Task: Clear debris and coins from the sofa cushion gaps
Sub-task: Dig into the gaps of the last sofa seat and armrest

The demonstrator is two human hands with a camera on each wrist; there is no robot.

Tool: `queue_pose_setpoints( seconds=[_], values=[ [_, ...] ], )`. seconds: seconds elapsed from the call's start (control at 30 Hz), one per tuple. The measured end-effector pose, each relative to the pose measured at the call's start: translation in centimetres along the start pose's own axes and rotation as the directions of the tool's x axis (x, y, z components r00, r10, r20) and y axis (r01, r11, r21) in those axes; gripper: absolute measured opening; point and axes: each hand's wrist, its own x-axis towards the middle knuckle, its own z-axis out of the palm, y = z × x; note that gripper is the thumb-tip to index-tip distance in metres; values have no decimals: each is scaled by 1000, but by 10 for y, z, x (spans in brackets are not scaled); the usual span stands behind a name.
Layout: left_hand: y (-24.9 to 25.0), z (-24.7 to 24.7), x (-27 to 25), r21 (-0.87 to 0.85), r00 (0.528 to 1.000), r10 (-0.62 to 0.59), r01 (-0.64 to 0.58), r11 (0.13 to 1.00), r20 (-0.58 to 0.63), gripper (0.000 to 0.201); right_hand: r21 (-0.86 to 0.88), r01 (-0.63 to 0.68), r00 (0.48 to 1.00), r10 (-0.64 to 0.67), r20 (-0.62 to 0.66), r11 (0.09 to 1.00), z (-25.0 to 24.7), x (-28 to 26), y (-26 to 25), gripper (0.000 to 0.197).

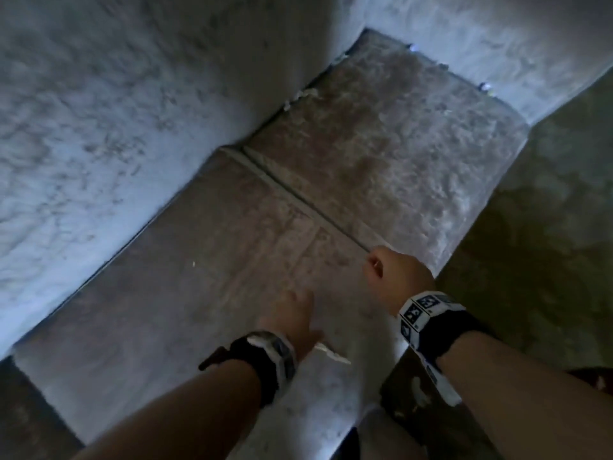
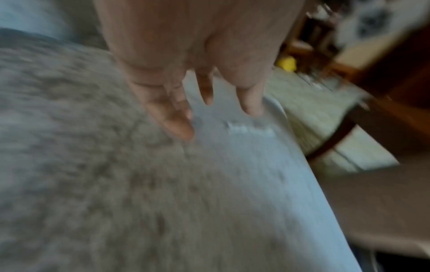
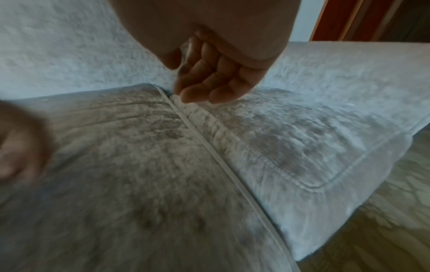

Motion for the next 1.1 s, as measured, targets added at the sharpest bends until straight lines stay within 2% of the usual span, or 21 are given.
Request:
queue_pose_setpoints(
  seconds=[0.07,0.1,0.17,0.3,0.4,0.47,0.57,0.67,0.77,0.93,1.0,1.1],
  values=[
    [-2,32,-1,105,990,19,-34,994,138,76,-8,40,999,-40,28,999,1,23,1,23],
    [0,45,0,106,986,-4,-14,994,165,71,-7,55,998,-54,43,998,3,38,3,25],
    [7,64,3,87,991,-22,10,996,134,49,8,83,995,-83,56,997,5,69,8,28],
    [16,49,16,-17,982,-66,70,997,179,30,6,165,982,-165,95,986,5,130,19,34],
    [30,19,25,-148,956,-187,223,963,224,25,46,273,956,-277,99,961,-4,155,20,43],
    [40,-10,37,-203,952,-232,272,941,198,35,-6,350,930,-347,118,937,-15,172,19,45],
    [58,-51,53,-170,950,-288,306,937,121,34,-84,431,901,-423,96,899,-40,190,12,46],
    [62,-76,75,-339,934,-356,345,876,30,41,-136,475,879,-464,106,869,-59,211,7,52],
    [64,-100,100,-567,918,-397,320,759,-14,49,-158,473,879,-452,149,867,-78,235,3,53],
    [65,-157,142,-590,872,-472,313,744,-133,28,-228,412,909,-380,174,882,-111,286,-2,49],
    [66,-177,157,-612,857,-478,276,741,-192,22,-232,389,919,-355,174,892,-120,311,2,50],
    [76,-203,184,-610,851,-472,253,751,-229,32,-207,380,923,-356,144,902,-127,350,9,50]
  ],
)
